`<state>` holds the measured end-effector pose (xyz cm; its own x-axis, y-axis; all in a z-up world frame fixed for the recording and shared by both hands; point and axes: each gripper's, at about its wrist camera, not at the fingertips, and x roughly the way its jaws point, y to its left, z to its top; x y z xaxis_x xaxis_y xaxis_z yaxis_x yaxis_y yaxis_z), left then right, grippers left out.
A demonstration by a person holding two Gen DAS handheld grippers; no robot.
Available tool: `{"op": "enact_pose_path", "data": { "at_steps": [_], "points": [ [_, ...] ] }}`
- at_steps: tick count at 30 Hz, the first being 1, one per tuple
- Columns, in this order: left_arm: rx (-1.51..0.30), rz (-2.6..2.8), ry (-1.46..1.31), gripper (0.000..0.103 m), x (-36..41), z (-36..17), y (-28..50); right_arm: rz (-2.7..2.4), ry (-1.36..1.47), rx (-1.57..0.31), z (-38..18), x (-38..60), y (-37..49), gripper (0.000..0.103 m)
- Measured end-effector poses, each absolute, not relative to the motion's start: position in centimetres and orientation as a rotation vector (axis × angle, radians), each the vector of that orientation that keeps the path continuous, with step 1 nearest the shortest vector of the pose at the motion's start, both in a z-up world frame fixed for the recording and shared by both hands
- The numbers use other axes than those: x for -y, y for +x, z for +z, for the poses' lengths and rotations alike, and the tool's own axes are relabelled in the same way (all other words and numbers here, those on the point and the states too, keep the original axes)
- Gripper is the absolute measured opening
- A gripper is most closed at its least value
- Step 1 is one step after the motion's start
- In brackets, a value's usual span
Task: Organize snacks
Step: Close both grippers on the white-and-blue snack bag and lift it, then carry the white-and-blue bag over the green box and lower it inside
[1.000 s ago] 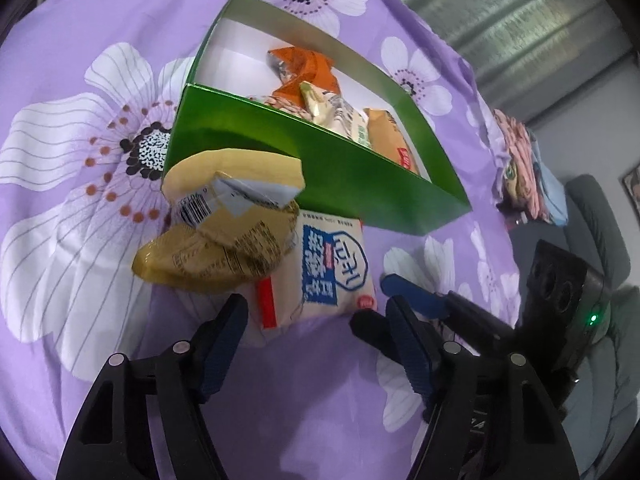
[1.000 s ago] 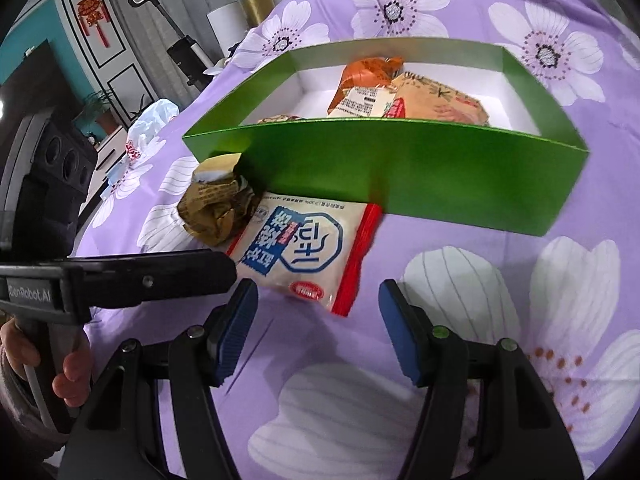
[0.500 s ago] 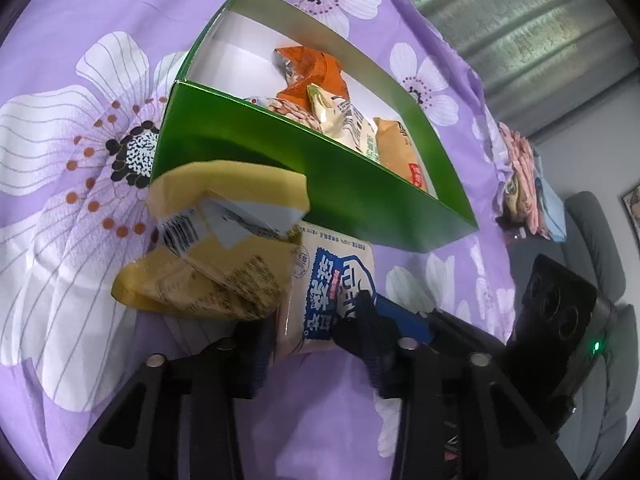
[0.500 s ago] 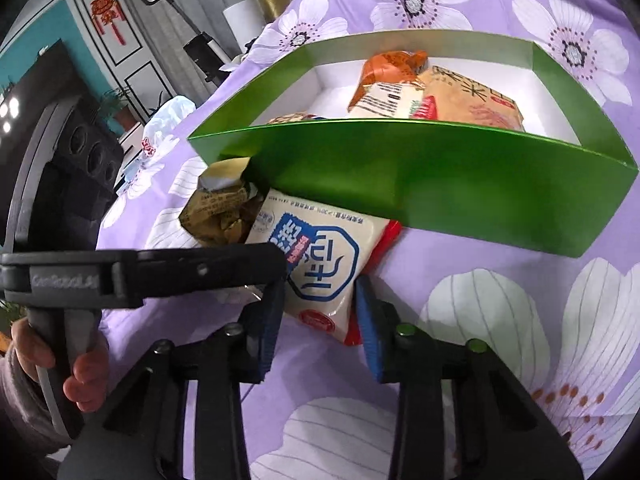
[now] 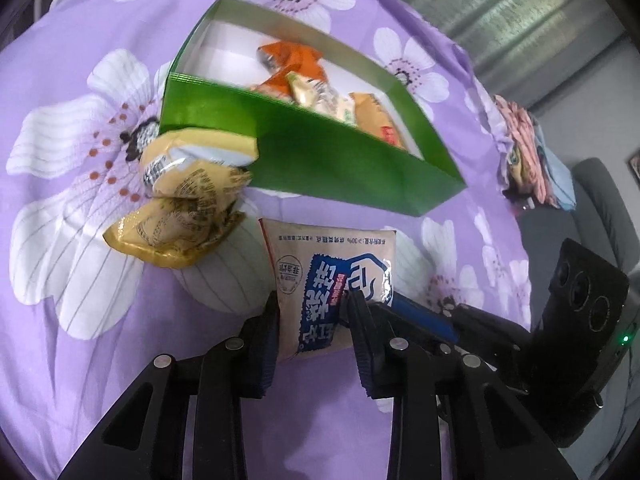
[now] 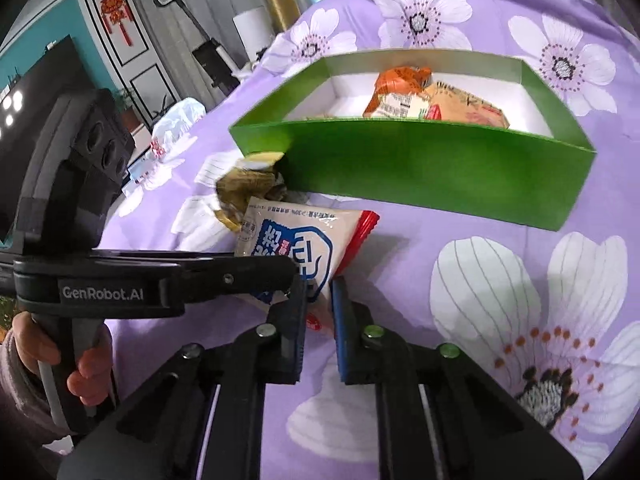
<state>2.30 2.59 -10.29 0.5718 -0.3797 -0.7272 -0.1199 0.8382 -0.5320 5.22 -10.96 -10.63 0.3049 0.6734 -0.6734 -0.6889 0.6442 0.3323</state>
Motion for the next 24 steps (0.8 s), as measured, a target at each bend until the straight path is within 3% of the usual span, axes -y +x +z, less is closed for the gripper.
{"op": "enact_pose_path", "data": {
  "at_steps": [24],
  "points": [
    [-0.812,-0.199,-0.394,0.032,0.3,-2.4,1.8,0.883,0.015,-0.706,-3.9,14.0,3.4,0.012]
  ]
}}
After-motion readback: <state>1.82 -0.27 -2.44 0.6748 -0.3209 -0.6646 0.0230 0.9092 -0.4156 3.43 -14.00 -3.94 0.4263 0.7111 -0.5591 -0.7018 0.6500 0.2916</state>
